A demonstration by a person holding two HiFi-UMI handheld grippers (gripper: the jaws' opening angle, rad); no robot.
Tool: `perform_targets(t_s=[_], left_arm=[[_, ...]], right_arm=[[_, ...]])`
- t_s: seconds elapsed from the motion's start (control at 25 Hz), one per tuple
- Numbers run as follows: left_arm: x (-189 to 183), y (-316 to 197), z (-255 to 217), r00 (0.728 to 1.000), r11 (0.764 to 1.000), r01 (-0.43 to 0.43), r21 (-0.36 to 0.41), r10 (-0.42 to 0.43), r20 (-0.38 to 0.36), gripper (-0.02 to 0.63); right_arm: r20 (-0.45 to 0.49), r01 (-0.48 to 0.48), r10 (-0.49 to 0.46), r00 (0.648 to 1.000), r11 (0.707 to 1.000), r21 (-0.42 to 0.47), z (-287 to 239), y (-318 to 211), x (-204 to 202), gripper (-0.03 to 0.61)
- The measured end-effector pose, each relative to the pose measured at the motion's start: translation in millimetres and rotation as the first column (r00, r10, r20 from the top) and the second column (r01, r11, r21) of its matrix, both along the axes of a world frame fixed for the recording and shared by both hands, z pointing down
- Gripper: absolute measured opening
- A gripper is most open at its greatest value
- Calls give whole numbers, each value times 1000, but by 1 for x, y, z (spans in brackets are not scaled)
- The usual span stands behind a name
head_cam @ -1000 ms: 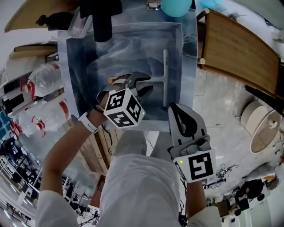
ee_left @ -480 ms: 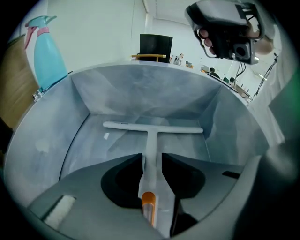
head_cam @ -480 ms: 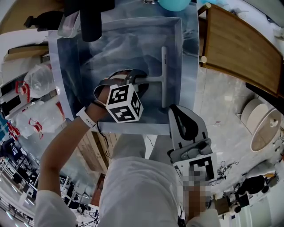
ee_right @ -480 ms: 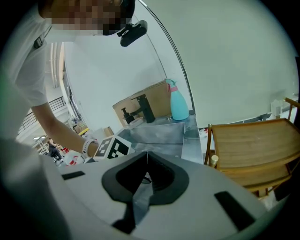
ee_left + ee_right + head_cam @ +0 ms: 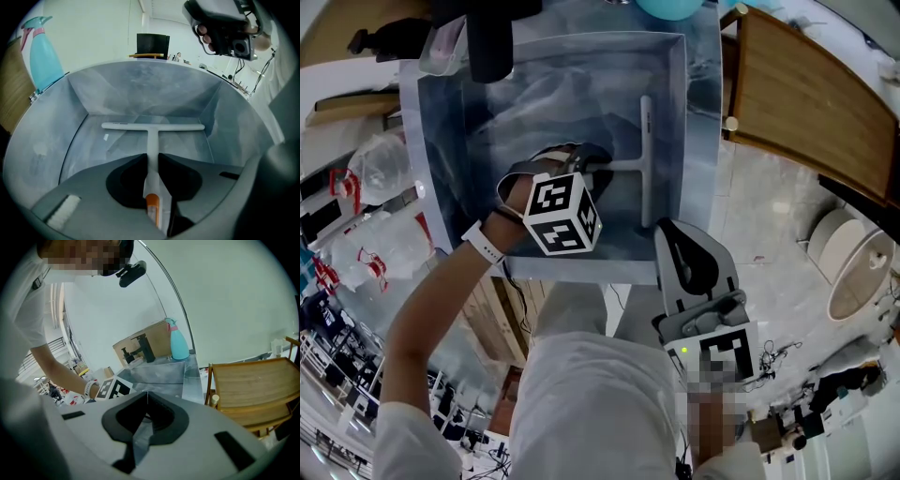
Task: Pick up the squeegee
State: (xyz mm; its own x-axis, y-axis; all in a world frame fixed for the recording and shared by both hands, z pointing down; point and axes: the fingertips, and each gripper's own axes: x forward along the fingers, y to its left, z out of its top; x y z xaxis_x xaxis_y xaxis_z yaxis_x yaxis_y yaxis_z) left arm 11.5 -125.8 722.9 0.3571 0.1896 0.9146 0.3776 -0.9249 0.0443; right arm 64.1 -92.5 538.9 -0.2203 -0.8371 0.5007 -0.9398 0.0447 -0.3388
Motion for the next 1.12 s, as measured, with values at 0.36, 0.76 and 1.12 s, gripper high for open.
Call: perform_targets(t_s=[0.36,0.76,1.12], left_arm=[[0,-8,-24,997,997,79,-4,-79,-14,69],[-3,-26,-88,951,955,297,17,-295,-91,69],[-10,-24,-167,848,864,504,-8,-496,-187,69]], right_arm=[[-22,14,-14,1000,1000,24,-17,3,4,6],[-57,58,-53,997,994,90,-60,4,2,6],[-96,102,-90,991,986,134,-107,13,4,6]])
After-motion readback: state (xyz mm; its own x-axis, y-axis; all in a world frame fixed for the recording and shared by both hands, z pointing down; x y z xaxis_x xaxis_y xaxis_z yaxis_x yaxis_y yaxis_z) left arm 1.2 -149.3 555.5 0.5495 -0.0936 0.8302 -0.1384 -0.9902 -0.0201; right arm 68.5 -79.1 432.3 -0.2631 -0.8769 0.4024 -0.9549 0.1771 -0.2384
